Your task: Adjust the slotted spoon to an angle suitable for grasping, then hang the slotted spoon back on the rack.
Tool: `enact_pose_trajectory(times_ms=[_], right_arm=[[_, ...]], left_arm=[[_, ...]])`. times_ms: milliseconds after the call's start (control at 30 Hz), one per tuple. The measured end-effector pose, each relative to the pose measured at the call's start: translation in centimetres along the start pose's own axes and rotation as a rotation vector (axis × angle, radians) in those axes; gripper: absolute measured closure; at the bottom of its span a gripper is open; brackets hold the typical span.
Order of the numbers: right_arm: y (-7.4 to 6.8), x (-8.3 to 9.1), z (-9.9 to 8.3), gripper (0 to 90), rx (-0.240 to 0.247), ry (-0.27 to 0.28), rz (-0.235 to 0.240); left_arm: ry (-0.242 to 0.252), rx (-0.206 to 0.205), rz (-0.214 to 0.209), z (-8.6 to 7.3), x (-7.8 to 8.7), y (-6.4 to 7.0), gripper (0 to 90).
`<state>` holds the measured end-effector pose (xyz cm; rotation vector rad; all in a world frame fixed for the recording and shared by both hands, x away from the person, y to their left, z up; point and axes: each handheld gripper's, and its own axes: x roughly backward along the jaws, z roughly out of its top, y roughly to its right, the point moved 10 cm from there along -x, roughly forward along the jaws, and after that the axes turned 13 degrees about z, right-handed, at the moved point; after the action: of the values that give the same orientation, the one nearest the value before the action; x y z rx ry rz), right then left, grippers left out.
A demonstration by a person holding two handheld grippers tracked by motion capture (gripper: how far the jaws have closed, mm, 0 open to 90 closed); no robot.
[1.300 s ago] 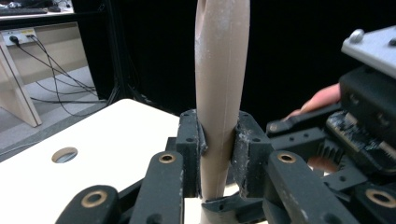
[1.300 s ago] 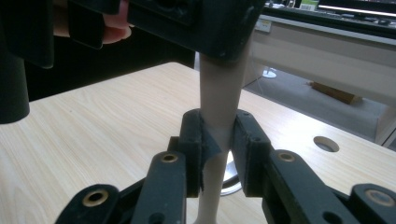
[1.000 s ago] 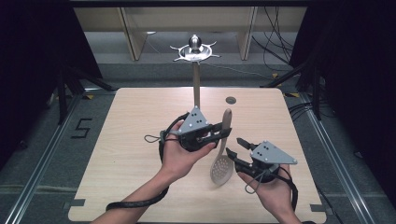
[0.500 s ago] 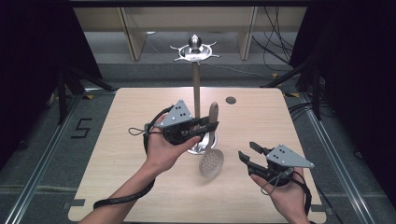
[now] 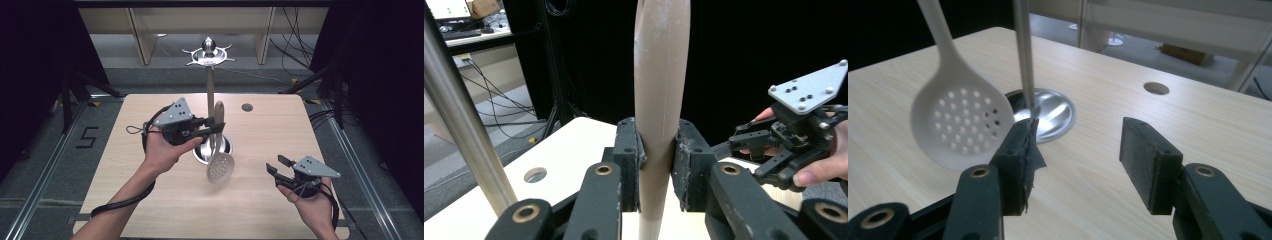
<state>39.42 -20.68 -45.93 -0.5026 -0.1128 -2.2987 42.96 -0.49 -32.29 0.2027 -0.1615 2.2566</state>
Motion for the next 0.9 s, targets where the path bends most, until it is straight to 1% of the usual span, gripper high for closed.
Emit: enact_pose_trajectory(times_ms=[67, 100, 133, 167, 233, 300, 333, 367, 400, 433, 467, 500, 533, 567, 600, 633, 667, 700, 733, 767, 867, 900], right_arm=[[0.3, 0.0, -0.2, 49.1, 0.001, -0.009, 0.001], [0.8, 0.2, -0.9, 49.0, -0.017, -0.023, -0.009], [0.8, 0.2, -0.9, 49.0, -0.017, -0.023, -0.009], [0.8, 0.3, -1.3, 49.0, -0.064, -0.03, -0.022], [1.1, 0.5, -2.0, 49.0, -0.084, -0.048, -0.025], [1.6, 0.6, -2.4, 48.8, -0.085, -0.055, -0.033], [1.9, 0.7, -2.6, 48.7, -0.07, -0.055, -0.027], [1.9, 0.7, -2.6, 48.7, -0.07, -0.055, -0.027], [1.9, 0.9, -2.7, 48.8, -0.083, -0.059, -0.031], [2.1, 1.0, -2.7, 48.8, -0.082, -0.059, -0.035], [2.0, 1.1, -2.9, 48.8, -0.103, -0.06, -0.038], [2.0, 1.1, -2.9, 48.8, -0.108, -0.05, -0.039], [2.2, 1.3, -3.0, 48.8, -0.089, -0.063, -0.046], [2.3, 1.3, -3.0, 48.8, -0.088, -0.058, -0.044], [2.2, 1.4, -3.1, 48.8, -0.101, -0.058, -0.037], [2.2, 1.4, -3.2, 48.8, -0.124, -0.063, -0.05], [2.4, 1.4, -3.2, 48.8, -0.109, -0.07, -0.04], [2.4, 1.4, -3.2, 48.8, -0.109, -0.07, -0.04], [2.5, 1.2, -3.1, 48.8, -0.105, -0.057, -0.033], [2.5, 1.2, -3.2, 48.8, -0.106, -0.068, -0.042], [2.5, 1.1, -3.2, 48.8, -0.107, -0.065, -0.036], [2.2, 1.1, -3.3, 48.8, -0.147, -0.068, -0.029]], left_arm=[[0.005, 0.002, -0.007, 0.2, 0.0, -0.2, 74.0], [0.006, 0.003, -0.011, 0.4, 0.1, -0.3, 74.0], [0.01, 0.006, -0.014, 0.5, 0.1, -0.5, 74.0], [0.012, 0.008, -0.02, 0.6, 0.1, -0.6, 74.1], [0.019, 0.015, -0.03, 0.9, 0.2, -0.9, 74.1], [0.024, 0.023, -0.037, 1.1, 0.3, -1.2, 74.0], [0.028, 0.024, -0.043, 1.3, 0.4, -1.3, 74.1], [0.028, 0.027, -0.045, 1.4, 0.5, -1.4, 74.1], [0.031, 0.027, -0.046, 1.6, 0.5, -1.5, 74.1], [0.033, 0.028, -0.046, 1.7, 0.6, -1.5, 74.1], [0.034, 0.025, -0.047, 1.9, 0.8, -1.6, 74.1], [0.036, 0.028, -0.048, 2.0, 0.8, -1.6, 74.0], [0.037, 0.023, -0.049, 2.1, 0.9, -1.7, 74.0], [0.037, 0.03, -0.049, 2.2, 0.9, -1.7, 74.0], [0.034, 0.026, -0.049, 2.3, 0.9, -1.8, 74.1], [0.032, 0.024, -0.049, 2.3, 1.0, -1.8, 74.0], [0.03, 0.021, -0.05, 2.3, 1.0, -1.8, 74.1], [0.029, 0.021, -0.049, 2.3, 1.0, -1.8, 74.1], [0.029, 0.021, -0.049, 2.3, 1.1, -1.7, 74.1], [0.029, 0.02, -0.051, 2.4, 1.1, -1.7, 74.1], [0.03, 0.022, -0.058, 2.2, 1.0, -1.7, 74.1], [0.028, 0.027, -0.059, 2.1, 1.0, -1.7, 74.1]])
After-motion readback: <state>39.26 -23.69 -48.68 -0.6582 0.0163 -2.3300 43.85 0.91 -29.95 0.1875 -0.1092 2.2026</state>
